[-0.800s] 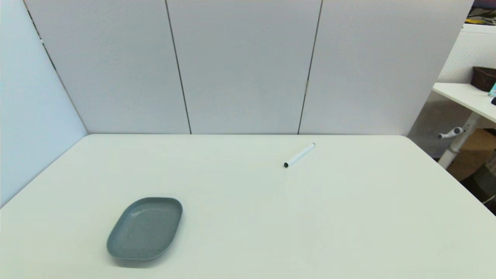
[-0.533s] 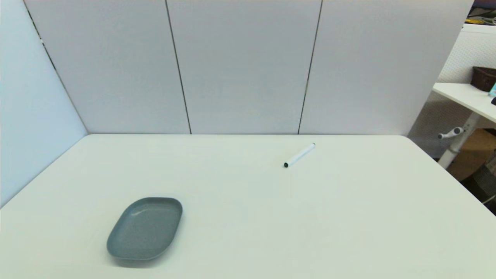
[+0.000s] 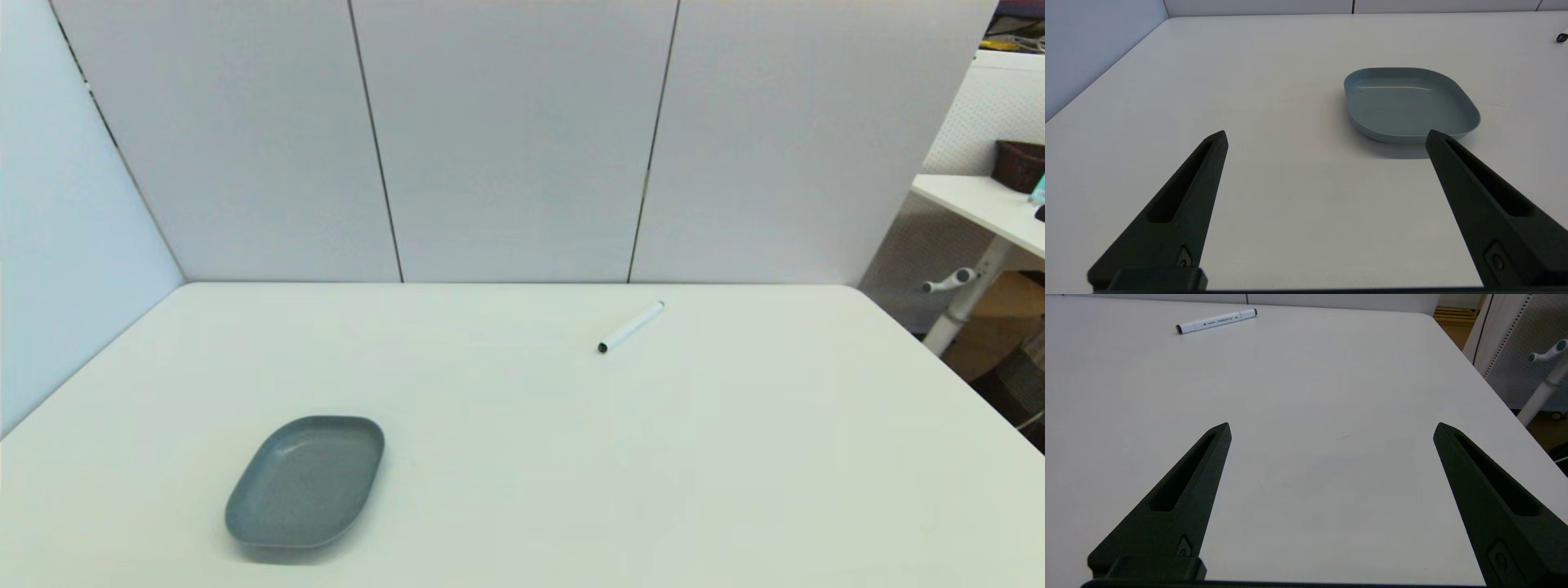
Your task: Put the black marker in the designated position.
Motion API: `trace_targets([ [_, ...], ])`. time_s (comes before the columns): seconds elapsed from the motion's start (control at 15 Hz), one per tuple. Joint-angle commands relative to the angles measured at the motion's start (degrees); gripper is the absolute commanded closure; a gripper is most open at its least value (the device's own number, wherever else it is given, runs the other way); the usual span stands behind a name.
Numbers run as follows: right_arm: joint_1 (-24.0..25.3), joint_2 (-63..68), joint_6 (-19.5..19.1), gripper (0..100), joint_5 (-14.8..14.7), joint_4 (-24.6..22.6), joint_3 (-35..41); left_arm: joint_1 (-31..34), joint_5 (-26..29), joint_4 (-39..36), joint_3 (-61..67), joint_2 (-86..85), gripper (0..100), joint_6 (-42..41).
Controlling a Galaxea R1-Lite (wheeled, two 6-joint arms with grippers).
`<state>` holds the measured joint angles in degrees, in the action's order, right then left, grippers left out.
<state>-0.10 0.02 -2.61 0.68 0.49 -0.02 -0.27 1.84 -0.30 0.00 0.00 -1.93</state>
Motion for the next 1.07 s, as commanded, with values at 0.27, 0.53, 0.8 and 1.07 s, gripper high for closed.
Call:
trace_targets([
  [0.27, 2.3, 20.4, -2.3, 0, 5.6, 14.9, -19.0, 0.0, 0.0, 0.0, 0.0, 0.0, 0, 0.0],
  [0.53, 11.7, 41.1, -2.7, 0, 7.7, 18.4, -32.1, 0.0, 0.0, 0.0, 0.0, 0.0, 0, 0.0],
  [0.8, 16.6, 61.7, -2.3, 0, 7.8, 19.0, -43.8, 0.0, 0.0, 0.0, 0.0, 0.0, 0, 0.0],
  [1.07, 20.0, 81.1, -2.8, 0, 7.9, 23.0, -58.9, 0.0, 0.0, 0.0, 0.0, 0.0, 0, 0.0],
])
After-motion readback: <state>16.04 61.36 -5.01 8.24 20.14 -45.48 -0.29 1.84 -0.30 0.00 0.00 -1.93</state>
